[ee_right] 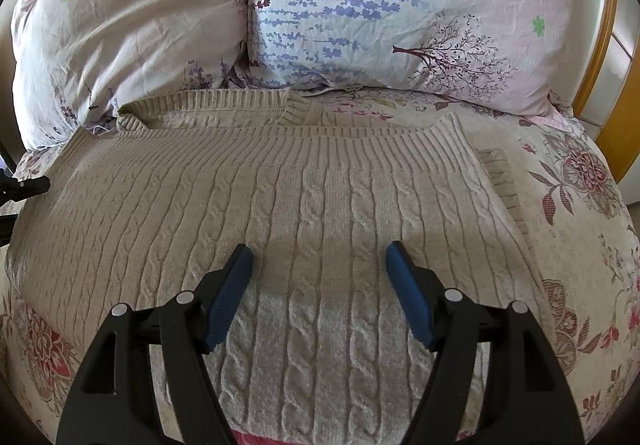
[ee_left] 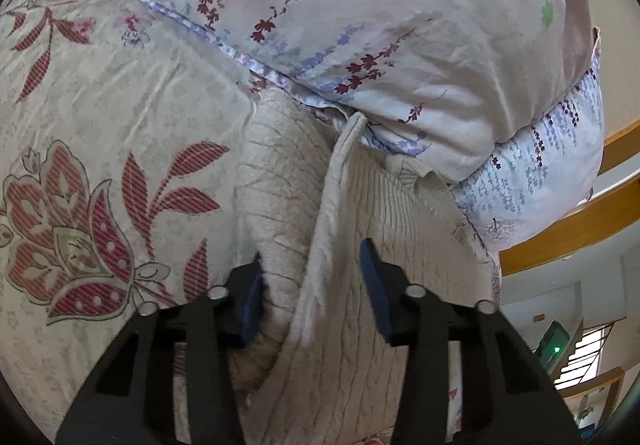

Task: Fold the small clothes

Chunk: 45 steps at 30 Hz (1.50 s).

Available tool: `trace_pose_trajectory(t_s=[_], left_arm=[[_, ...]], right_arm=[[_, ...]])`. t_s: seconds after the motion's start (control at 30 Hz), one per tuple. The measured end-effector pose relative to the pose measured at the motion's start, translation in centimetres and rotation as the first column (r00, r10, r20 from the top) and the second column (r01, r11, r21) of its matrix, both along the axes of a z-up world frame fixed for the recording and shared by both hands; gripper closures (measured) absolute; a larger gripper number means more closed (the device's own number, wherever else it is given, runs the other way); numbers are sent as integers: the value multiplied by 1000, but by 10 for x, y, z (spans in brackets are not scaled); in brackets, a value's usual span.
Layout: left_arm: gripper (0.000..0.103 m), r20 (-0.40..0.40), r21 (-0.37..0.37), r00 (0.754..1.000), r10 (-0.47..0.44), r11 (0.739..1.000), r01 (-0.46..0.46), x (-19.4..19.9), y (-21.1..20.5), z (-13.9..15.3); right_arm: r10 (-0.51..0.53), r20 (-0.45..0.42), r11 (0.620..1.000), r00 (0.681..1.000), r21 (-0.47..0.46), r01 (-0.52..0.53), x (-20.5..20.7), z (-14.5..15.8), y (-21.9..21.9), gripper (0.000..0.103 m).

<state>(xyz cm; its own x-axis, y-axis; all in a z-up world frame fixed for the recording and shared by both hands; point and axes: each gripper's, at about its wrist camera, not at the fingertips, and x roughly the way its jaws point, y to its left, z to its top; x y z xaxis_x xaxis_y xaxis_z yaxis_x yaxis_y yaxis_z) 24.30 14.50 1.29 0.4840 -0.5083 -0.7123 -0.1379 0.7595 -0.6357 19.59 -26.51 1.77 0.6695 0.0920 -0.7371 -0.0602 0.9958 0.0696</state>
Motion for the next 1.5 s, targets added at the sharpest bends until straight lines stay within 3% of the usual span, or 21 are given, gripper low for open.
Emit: trace_pose_trajectory(t_s=[0.1, 0.3, 0.7, 0.93, 1.2, 1.37, 1.5], left_arm=[[78, -11, -27, 1000, 8, 1000, -8, 0, 2, -3], [84, 41, -58, 999, 11, 998, -8, -5, 0, 10], [87, 197, -131, 979, -53, 988, 80, 5, -33, 73], [88, 277, -230, 953, -120, 955, 187, 21, -90, 106], [88, 289, -275, 922, -259, 900, 339, 34, -183, 105], [88, 243, -295, 919, -309, 879, 374, 33, -227, 77], [87, 172, -311, 920, -353, 866, 391, 41, -271, 46]], right_arm=[[3, 1, 1000, 1000, 2, -3, 1, 0, 0, 31], [3, 2, 1000, 1000, 2, -3, 1, 0, 0, 31], [11, 4, 1000, 1000, 20, -11, 3, 1, -1, 31], [23, 13, 986, 1000, 163, -24, -4, 10, -30, 31], [-67, 75, 968, 995, 245, 47, -23, 23, -89, 31], [-85, 85, 909, 993, 414, 43, -31, 23, -131, 31], [1, 86, 752, 996, 657, -57, -23, 15, -158, 31]])
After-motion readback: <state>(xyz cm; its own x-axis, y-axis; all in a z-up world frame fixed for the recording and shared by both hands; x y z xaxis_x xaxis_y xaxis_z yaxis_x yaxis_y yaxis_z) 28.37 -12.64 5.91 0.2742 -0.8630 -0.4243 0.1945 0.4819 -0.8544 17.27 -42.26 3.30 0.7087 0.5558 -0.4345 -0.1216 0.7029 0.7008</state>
